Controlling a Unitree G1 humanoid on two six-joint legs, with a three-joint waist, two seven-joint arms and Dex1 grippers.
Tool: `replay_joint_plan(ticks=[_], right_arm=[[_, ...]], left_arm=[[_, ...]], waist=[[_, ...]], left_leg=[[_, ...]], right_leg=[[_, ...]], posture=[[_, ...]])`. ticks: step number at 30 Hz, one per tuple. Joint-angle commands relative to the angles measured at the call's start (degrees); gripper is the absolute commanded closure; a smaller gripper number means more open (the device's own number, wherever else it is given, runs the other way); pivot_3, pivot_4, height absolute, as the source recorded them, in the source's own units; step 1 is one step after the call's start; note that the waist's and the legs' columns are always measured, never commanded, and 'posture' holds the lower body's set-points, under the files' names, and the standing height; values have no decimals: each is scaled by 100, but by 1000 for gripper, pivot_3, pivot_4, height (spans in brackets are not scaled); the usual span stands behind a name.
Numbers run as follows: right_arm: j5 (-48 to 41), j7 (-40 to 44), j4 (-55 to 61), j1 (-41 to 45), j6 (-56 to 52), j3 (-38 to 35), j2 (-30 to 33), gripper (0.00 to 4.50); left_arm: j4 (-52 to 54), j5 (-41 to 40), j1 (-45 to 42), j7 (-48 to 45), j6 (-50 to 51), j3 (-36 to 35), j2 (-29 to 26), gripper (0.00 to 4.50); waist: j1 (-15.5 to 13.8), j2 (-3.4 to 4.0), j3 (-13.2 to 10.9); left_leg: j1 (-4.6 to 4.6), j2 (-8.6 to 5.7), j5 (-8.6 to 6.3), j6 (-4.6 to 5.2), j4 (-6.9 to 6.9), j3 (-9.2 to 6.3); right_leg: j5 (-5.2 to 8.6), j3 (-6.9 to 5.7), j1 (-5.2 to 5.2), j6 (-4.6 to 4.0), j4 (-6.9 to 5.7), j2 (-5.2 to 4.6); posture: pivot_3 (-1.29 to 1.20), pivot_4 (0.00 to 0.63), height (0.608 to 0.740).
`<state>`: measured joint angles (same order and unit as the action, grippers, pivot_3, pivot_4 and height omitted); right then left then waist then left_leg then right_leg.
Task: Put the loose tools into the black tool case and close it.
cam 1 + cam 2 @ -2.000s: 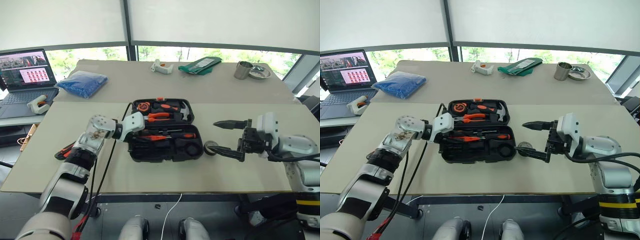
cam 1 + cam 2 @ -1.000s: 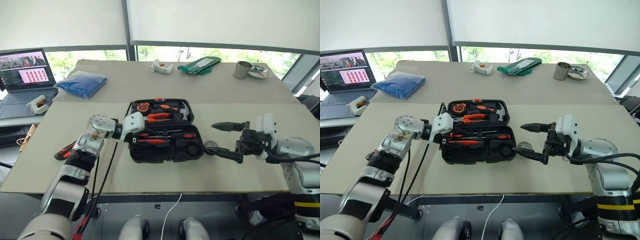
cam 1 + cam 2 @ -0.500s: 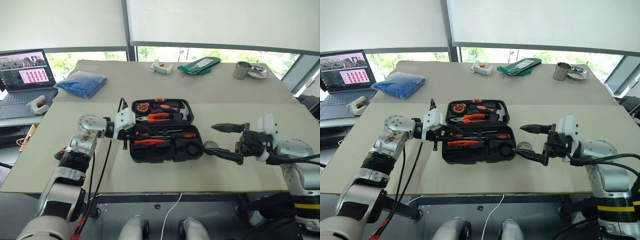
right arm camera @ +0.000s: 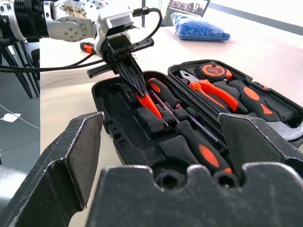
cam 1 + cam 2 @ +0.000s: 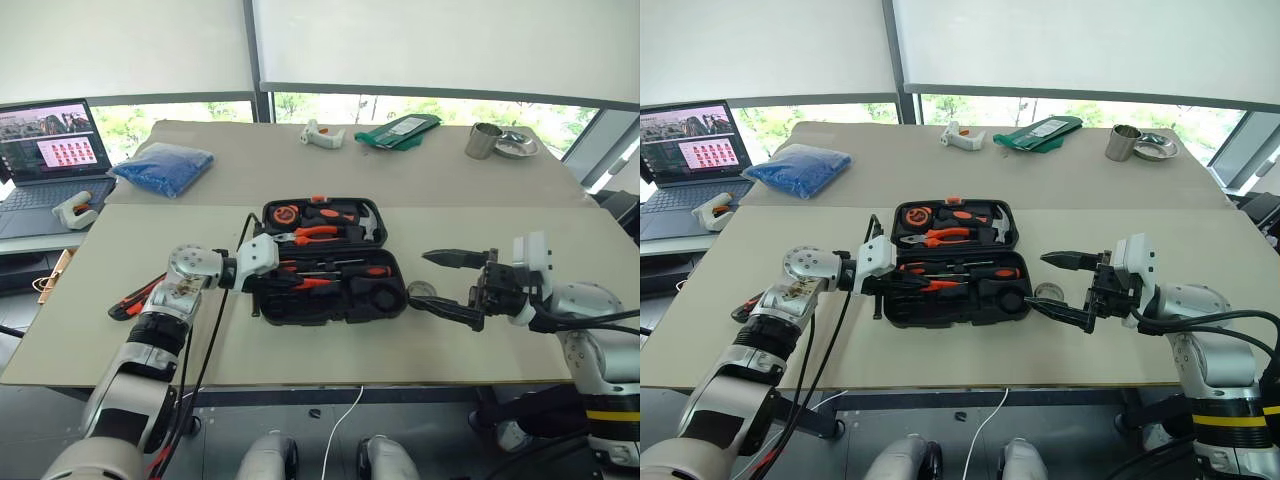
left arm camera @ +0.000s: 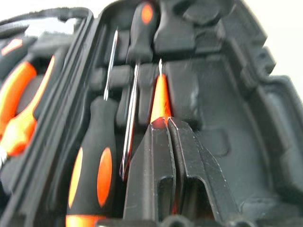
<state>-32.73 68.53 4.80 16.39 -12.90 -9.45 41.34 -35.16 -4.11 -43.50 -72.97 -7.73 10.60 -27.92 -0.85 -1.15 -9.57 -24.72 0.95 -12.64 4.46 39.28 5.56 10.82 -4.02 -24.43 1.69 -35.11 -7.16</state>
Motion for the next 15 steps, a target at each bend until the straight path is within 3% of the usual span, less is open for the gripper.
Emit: replay_joint_plan(ticks=[1, 12, 15], right_arm=[[-98, -11, 204, -14, 107, -168, 5, 0], [-102, -10, 216, -30, 89, -139, -24, 0], [-109, 28, 180, -15, 98, -132, -25, 0]], left_arm=[[-167, 163, -64, 84, -105, 65, -34, 4372], [-281, 320, -22, 370, 326, 85, 11, 4372], [8, -108, 116, 208, 343, -169, 52, 4372]], waist=[[5, 0, 0], [0, 2, 1], [4, 2, 2]], left_leg=[[0, 0, 0, 0, 0, 0], [11, 1, 0, 0, 8, -2], [12, 1, 1, 0, 11, -3]], right_leg=[[0, 0, 0, 0, 0, 0], [-5, 2, 11, 1, -2, -1], [-7, 2, 13, 2, -3, -1]], posture=[[0, 150, 740], [0, 150, 740], [0, 150, 740]])
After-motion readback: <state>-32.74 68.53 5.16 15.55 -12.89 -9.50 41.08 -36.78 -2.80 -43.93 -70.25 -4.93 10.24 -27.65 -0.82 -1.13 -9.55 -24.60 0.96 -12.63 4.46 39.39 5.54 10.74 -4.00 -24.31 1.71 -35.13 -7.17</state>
